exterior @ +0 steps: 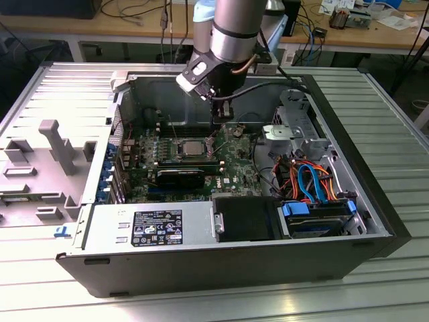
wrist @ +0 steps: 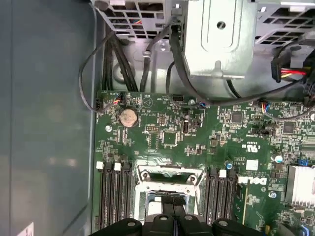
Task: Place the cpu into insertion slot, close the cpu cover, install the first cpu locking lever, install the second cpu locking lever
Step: 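Close the cpu cover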
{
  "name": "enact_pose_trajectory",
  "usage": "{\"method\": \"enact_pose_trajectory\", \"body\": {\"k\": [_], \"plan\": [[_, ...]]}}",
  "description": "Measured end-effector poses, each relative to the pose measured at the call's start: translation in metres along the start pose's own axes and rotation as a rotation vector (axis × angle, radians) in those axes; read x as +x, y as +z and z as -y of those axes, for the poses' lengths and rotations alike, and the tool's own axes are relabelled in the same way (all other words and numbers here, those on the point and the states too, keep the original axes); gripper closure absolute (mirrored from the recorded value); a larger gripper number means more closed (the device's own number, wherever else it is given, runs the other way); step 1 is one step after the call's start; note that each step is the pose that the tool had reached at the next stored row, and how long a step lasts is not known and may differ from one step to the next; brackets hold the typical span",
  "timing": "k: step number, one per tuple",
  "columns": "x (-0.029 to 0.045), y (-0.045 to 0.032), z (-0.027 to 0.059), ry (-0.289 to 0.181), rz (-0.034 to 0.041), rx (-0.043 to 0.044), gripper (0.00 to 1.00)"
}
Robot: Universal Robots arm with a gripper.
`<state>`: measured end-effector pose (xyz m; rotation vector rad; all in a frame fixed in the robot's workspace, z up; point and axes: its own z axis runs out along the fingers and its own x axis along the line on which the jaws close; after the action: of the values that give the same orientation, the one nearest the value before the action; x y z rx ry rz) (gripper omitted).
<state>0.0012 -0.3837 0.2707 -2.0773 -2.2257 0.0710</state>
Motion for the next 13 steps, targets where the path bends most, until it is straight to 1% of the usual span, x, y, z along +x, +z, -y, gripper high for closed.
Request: {"method": "enact_pose_trajectory", "body": {"k": [1, 2, 5, 6, 9, 10, 11, 13], "plan": [[-0.0010, -0.0021, -0.0147, 0.001, -0.0025, 0.0338, 0.89], [-0.0014, -0.0028, -0.0209, 0.002, -0.0035, 0.0491, 0.89], [-0.0019, -0.0035, -0.0284, 0.002, -0.0048, 0.0665, 0.89], [-0.0019, -0.0037, -0.0299, 0.002, -0.0052, 0.0701, 0.89], [-0.0020, -0.0037, -0.0299, 0.002, -0.0050, 0.0704, 0.89], [-0.0020, -0.0036, -0.0300, 0.002, -0.0045, 0.0639, 0.89], [-0.0020, -0.0035, -0.0299, 0.002, -0.0036, 0.0492, 0.89], [-0.0020, -0.0034, -0.0299, 0.000, -0.0008, 0.0100, 0.89]]}}
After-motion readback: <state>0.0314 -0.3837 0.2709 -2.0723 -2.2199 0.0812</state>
